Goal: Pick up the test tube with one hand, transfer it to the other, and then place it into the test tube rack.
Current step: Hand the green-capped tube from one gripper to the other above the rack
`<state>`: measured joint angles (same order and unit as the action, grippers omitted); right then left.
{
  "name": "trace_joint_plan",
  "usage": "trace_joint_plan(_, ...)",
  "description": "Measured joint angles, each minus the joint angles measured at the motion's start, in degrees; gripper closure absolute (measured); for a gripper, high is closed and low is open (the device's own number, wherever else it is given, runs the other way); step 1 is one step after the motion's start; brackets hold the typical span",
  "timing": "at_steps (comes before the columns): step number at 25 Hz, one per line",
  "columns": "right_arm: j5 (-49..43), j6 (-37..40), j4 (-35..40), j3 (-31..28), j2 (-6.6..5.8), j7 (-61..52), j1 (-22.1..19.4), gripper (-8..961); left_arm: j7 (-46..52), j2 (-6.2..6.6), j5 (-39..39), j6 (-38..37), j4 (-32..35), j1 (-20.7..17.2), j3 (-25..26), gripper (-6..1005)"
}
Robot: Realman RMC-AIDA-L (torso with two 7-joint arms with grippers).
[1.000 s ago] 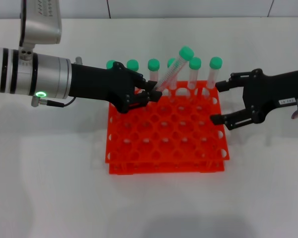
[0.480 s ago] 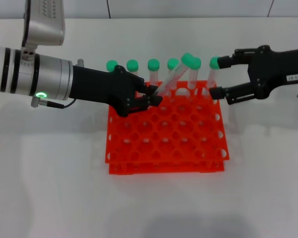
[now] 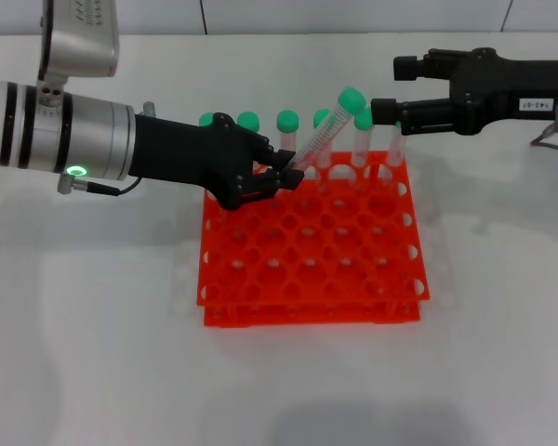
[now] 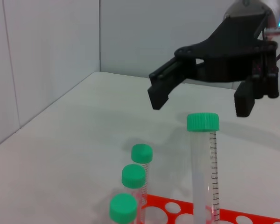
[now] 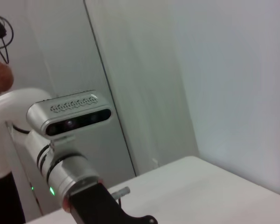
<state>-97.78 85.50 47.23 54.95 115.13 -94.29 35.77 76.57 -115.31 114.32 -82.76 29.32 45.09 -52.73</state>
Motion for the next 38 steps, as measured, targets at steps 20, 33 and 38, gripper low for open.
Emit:
trace_joint_plan(20, 14.96, -2.96, -16.84, 3.55, 0.87, 11.07, 2.23, 84, -0.34, -0.19, -0.85, 1.73, 0.67, 0.05, -0.07, 737)
trace_joint_plan(33, 22.5, -3.96, -21.32, 8.5, 1.1, 17.08, 2.3, 191, -0.24, -0.55, -0.63, 2.08, 0.32, 0.7, -0.27, 730)
trace_joint_plan(38, 25.21, -4.49, -21.95, 10.56, 1.08, 18.35, 2.32, 219, -0.17, -0.61, -0.5, 2.09, 0.3, 0.8, -0.27, 728)
